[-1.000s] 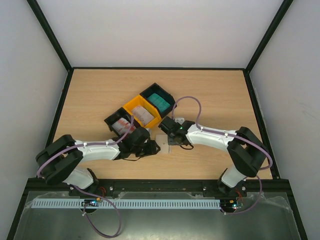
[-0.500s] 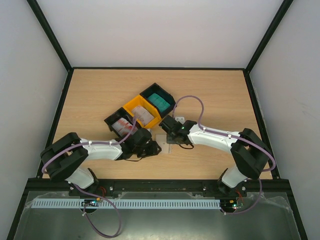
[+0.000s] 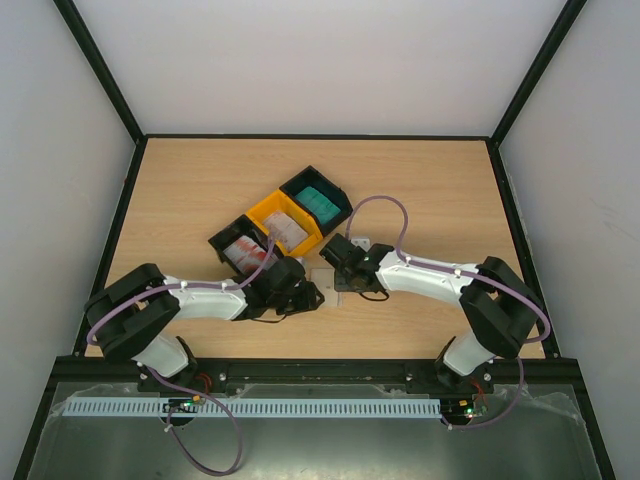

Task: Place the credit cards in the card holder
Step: Close the card holder at the center of the board.

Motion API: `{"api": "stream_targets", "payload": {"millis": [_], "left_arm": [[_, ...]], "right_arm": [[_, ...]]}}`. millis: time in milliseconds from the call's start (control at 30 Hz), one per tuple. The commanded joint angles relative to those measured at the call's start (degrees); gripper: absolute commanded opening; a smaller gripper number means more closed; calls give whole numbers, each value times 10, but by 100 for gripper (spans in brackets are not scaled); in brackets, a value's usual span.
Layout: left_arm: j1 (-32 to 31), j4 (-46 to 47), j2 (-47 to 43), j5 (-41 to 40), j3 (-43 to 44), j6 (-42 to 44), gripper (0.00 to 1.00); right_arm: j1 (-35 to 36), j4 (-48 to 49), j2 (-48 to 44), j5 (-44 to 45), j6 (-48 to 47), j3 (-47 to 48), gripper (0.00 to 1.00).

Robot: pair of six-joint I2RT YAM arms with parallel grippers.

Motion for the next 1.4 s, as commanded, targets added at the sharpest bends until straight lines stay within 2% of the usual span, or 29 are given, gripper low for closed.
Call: {"api": "stream_targets", "payload": {"millis": [0, 167, 300, 500, 733, 1067, 1267, 1367], "left_arm": [[-5, -15, 10, -9, 5, -2, 45], [-5, -16, 8, -12, 4, -3, 48], [-6, -17, 9, -13, 3, -3, 48], [-6, -18, 8, -14, 2, -2, 49], [-6, -16, 7, -16, -3, -5, 50], [-5, -2, -49, -70, -25, -19, 58], [-4, 11, -96, -116, -56, -26, 59], [-2, 25, -100, -114, -63, -25, 57]], "right_arm": [[-1, 12, -13, 3, 5, -8, 2], [-1, 23, -24, -8, -1, -6, 2], [-1, 19, -24, -6, 0, -1, 9], [-1, 18, -24, -5, 1, -4, 2], [-1, 37, -35, -20, -9, -11, 2], [-12, 70, -37, -89, -108, 0, 2], [-24, 63, -17, -127, -159, 9, 2], [-24, 53, -13, -146, -173, 17, 2]]}}
